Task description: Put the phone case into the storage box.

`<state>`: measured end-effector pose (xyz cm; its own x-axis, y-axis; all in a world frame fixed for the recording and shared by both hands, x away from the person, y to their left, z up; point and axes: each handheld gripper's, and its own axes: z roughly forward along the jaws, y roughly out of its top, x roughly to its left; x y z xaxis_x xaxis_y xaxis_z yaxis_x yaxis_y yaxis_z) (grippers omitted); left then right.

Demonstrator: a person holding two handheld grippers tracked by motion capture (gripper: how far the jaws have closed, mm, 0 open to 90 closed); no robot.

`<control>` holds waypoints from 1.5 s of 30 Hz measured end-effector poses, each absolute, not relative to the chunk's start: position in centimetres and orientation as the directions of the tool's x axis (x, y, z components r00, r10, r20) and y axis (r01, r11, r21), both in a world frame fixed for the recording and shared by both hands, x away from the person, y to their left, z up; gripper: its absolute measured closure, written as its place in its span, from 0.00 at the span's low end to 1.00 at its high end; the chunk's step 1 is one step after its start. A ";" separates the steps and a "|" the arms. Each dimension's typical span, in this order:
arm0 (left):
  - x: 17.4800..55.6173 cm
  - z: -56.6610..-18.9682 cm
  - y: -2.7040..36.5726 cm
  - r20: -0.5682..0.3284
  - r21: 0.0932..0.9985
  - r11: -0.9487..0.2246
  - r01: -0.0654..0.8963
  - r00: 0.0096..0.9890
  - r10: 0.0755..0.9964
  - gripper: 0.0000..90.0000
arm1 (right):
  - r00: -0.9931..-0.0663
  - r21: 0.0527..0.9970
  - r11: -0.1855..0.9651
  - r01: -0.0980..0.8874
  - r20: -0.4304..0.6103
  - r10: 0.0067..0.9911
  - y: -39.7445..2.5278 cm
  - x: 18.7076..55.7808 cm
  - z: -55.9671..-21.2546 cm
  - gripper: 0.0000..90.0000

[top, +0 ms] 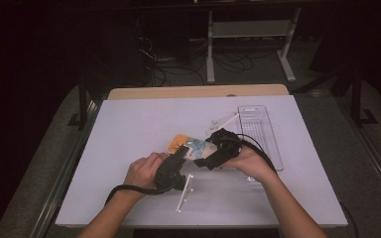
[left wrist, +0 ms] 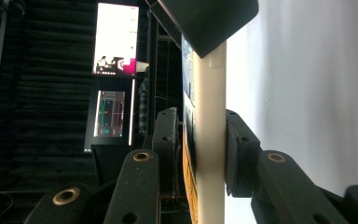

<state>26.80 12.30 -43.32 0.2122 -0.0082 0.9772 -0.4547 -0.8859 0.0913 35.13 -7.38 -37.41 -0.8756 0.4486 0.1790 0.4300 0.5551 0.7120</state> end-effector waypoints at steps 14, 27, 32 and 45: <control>26.7 -43.1 12.2 0.977 0.086 -0.887 -0.454 0.213 -0.014 0.85 | -0.875 0.716 0.547 0.435 0.193 0.443 -7.5 35.2 -37.4 0.11; 26.6 -43.0 12.2 0.977 0.071 -0.890 -0.450 0.211 -0.028 0.88 | -0.871 0.701 0.548 0.457 0.225 0.438 -7.6 35.5 -37.6 0.10; 26.6 -43.0 12.2 0.977 0.073 -0.890 -0.449 0.211 -0.027 0.88 | -0.870 0.698 0.547 0.461 0.233 0.435 -7.6 35.6 -37.8 0.10; 26.5 -43.0 12.2 0.979 0.071 -0.888 -0.455 0.202 -0.026 0.88 | -0.879 0.716 0.542 0.441 0.222 0.422 -7.6 35.3 -37.5 0.07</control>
